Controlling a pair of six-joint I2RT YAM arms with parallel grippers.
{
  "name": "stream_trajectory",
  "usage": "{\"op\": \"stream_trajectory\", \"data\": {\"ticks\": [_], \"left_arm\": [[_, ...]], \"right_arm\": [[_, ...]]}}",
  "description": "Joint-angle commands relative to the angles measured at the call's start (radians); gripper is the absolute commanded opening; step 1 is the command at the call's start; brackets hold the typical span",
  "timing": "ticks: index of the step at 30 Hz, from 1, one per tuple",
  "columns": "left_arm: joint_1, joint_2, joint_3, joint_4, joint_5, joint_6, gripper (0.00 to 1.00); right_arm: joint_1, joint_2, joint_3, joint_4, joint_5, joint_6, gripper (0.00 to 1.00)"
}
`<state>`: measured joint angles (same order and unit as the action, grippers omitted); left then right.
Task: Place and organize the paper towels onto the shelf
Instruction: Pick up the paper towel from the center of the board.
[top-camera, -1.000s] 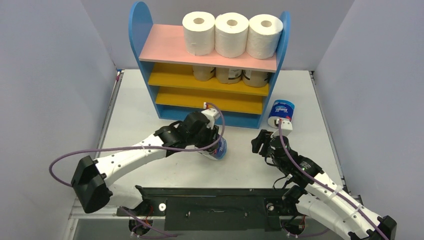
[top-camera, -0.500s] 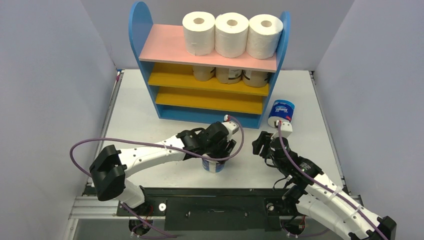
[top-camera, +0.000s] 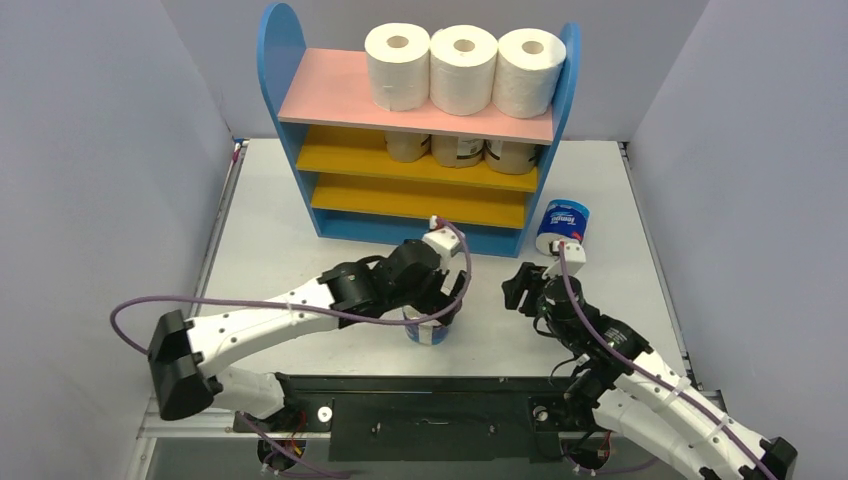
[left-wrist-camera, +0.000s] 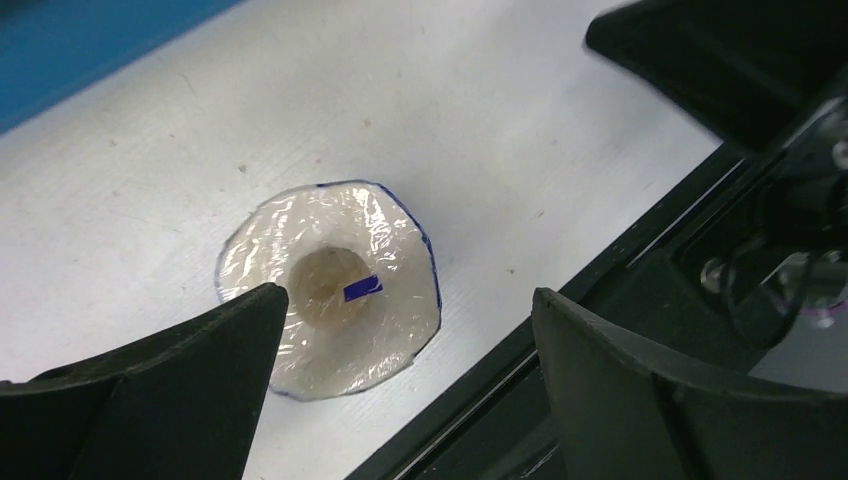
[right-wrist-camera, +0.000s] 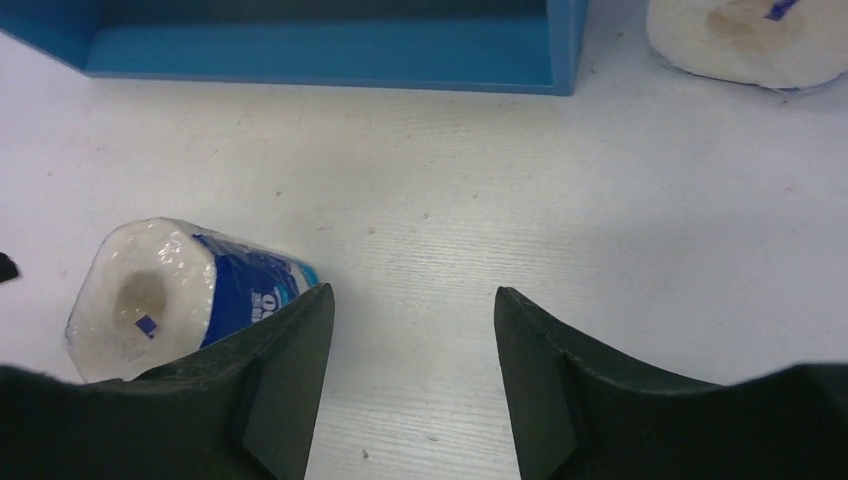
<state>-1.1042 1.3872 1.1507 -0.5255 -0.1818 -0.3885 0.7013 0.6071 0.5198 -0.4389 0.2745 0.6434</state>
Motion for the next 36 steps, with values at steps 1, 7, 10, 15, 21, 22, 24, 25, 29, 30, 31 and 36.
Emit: {"op": "stream_trajectory", "data": {"ticks": [1, 7, 10, 15, 21, 22, 24, 25, 29, 30, 31, 36], "left_arm": [[0.021, -0.185, -0.047, 0.041, -0.115, -0.087, 0.95], [0.171, -0.455, -0.323, 0.208, -0.106, -0.284, 0.97], [0.275, -0.576, -0.468, 0.243, -0.075, -0.369, 0.96], [0.406, -0.657, -0.581, 0.206, -0.032, -0.508, 0.96], [0.522, -0.713, -0.652, 0.180, -0.001, -0.571, 0.96], [0.527, -0.717, -0.664, 0.181, 0.002, -0.566, 0.96], [0.542, -0.730, -0.678, 0.188, 0.018, -0.558, 0.96], [0.553, -0.736, -0.683, 0.188, 0.026, -0.558, 0.96], [0.577, -0.747, -0.716, 0.198, 0.046, -0.563, 0.96], [0.580, -0.750, -0.722, 0.211, 0.058, -0.564, 0.96], [0.588, -0.753, -0.736, 0.219, 0.068, -0.562, 0.96], [0.605, -0.766, -0.766, 0.253, 0.102, -0.559, 0.96]], "right_arm": [[0.053, 0.092, 0.101, -0.001, -0.025, -0.054, 0.57], [0.312, 0.228, 0.212, -0.012, 0.125, -0.116, 0.62], [0.398, 0.342, 0.314, -0.032, 0.169, -0.159, 0.62], [0.515, 0.538, 0.470, -0.053, 0.218, -0.253, 0.60], [0.545, 0.736, 0.630, -0.091, 0.145, -0.323, 0.59], [0.551, 0.751, 0.640, -0.099, 0.131, -0.334, 0.60], [0.557, 0.793, 0.664, -0.112, 0.115, -0.341, 0.60], [0.557, 0.818, 0.675, -0.116, 0.112, -0.342, 0.60], [0.561, 0.874, 0.702, -0.131, 0.093, -0.348, 0.60], [0.560, 0.881, 0.705, -0.131, 0.085, -0.351, 0.60], [0.561, 0.896, 0.707, -0.127, 0.082, -0.354, 0.60], [0.559, 0.945, 0.711, -0.126, 0.056, -0.360, 0.58]]}}
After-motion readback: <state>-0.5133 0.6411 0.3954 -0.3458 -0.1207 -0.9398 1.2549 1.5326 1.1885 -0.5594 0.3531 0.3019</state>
